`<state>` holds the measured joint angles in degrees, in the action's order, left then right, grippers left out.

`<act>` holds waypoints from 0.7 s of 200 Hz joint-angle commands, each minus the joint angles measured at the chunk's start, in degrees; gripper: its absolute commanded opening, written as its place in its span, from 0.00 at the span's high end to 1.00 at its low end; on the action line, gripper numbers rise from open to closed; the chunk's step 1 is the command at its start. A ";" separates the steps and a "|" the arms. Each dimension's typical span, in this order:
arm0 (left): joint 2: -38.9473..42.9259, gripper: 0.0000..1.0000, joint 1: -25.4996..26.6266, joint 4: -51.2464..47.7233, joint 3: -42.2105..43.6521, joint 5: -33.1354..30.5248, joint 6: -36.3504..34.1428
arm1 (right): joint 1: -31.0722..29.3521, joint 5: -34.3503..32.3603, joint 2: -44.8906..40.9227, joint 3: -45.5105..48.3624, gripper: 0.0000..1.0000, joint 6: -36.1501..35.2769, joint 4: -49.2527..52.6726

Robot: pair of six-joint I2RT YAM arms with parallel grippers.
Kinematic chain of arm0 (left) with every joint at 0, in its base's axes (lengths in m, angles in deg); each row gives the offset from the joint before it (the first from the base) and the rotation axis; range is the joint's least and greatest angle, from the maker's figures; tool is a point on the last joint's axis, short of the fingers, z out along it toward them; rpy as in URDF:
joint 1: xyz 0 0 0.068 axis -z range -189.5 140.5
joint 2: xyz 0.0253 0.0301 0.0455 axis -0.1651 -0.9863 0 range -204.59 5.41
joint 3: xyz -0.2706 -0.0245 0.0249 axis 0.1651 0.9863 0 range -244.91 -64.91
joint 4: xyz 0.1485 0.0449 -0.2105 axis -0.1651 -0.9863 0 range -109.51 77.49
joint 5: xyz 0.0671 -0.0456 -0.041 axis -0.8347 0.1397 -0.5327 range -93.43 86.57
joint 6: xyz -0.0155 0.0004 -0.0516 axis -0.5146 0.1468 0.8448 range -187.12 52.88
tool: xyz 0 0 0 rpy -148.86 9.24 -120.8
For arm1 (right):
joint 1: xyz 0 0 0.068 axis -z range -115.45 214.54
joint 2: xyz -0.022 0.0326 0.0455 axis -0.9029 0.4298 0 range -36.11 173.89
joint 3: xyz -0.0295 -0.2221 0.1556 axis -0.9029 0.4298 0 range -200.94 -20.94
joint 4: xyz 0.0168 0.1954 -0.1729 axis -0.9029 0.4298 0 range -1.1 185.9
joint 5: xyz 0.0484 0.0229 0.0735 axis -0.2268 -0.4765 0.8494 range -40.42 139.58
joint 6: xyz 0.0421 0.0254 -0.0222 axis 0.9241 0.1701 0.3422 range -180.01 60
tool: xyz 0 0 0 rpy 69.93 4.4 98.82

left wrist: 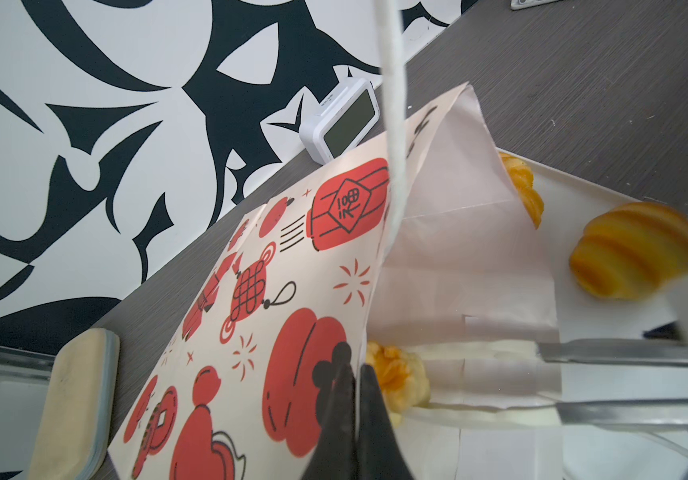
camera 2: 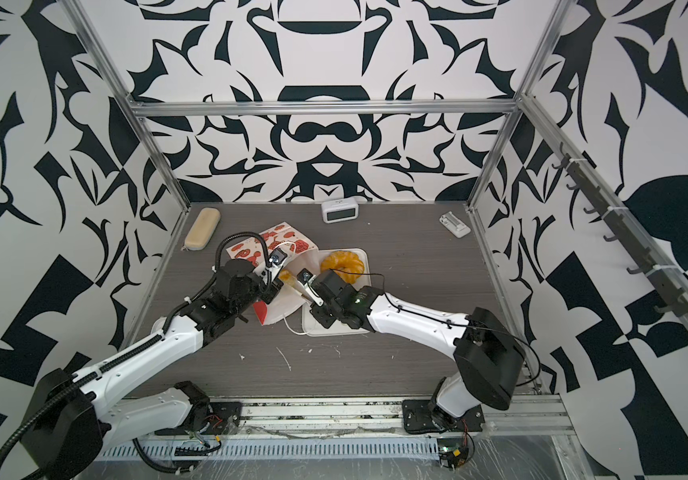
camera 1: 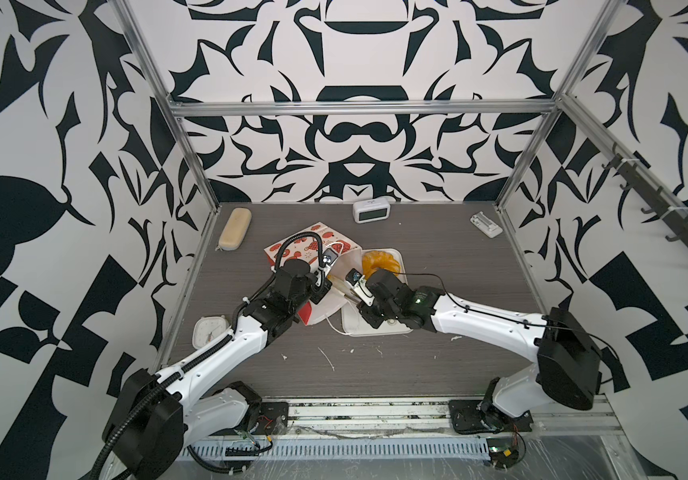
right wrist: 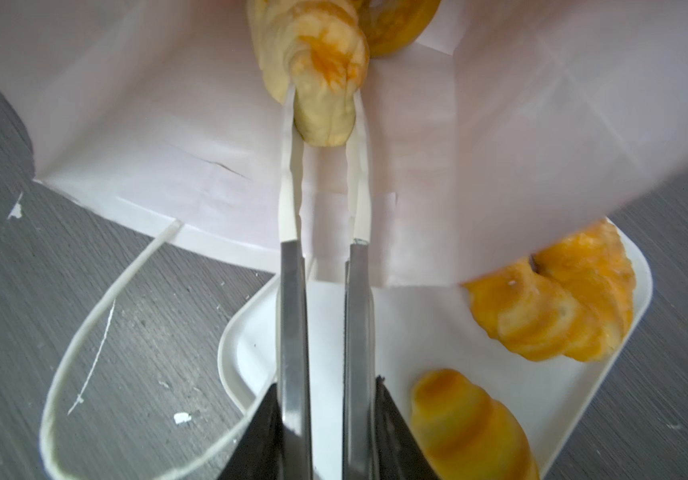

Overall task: Take the fake bread out of the paper bag
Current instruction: 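Pinch the pale twisted bread with the tongs and pull it out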

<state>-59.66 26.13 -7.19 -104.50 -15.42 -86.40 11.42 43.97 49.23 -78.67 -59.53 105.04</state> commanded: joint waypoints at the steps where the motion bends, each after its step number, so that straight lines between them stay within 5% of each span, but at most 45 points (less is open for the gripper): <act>1: -0.99 0.98 0.10 2.27 -1.31 -1.24 0.82 | -0.27 -3.13 -5.34 1.30 0.77 1.98 1.15; 140: -3.31 0.99 -0.64 4.35 -2.42 -7.50 3.07 | -0.57 -4.91 -35.79 12.29 0.80 11.19 16.96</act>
<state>-63.01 26.11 -4.85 -104.78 -20.64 -85.33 11.18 41.20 20.36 -67.33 -52.23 119.44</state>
